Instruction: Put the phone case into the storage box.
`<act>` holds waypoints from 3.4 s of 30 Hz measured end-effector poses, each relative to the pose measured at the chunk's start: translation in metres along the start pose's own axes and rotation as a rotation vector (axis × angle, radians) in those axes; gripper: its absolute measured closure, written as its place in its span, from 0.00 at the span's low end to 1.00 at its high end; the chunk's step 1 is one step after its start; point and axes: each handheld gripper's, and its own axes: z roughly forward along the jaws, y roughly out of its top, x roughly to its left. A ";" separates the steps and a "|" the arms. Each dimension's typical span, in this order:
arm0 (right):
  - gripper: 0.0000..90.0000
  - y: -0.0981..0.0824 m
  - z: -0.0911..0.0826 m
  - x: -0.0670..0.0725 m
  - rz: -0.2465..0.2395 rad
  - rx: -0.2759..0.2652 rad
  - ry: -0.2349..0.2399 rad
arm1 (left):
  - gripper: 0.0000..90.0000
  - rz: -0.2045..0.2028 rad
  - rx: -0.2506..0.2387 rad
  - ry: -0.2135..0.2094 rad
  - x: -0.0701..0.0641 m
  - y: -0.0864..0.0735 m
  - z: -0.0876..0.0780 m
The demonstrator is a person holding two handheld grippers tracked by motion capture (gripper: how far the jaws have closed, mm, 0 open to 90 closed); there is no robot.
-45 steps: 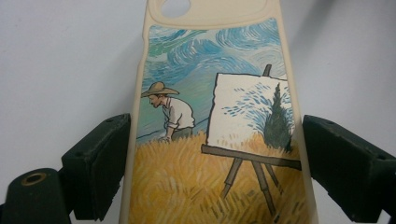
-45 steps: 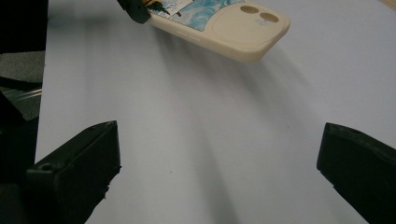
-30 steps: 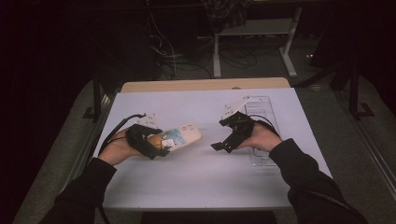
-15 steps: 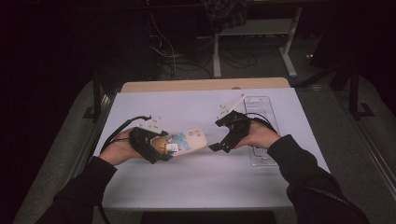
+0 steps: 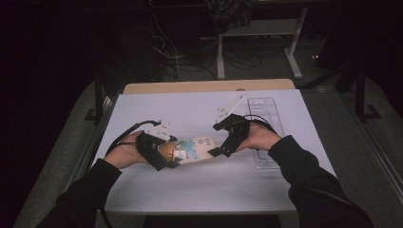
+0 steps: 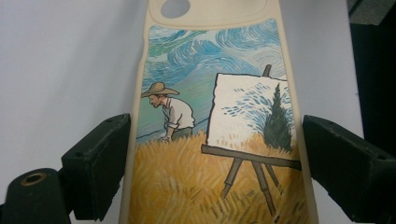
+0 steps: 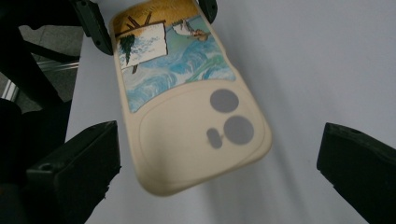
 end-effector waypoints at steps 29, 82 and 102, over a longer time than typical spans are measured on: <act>0.00 0.009 0.026 0.023 -0.118 0.073 0.118 | 0.12 0.089 0.024 -0.051 -0.011 0.018 0.007; 0.09 0.007 0.046 0.026 -0.154 0.141 0.120 | 0.03 0.069 0.011 -0.035 -0.011 0.014 0.009; 0.10 -0.001 0.037 0.020 -0.099 0.109 0.078 | 0.00 -0.051 -0.062 0.077 0.001 0.006 -0.007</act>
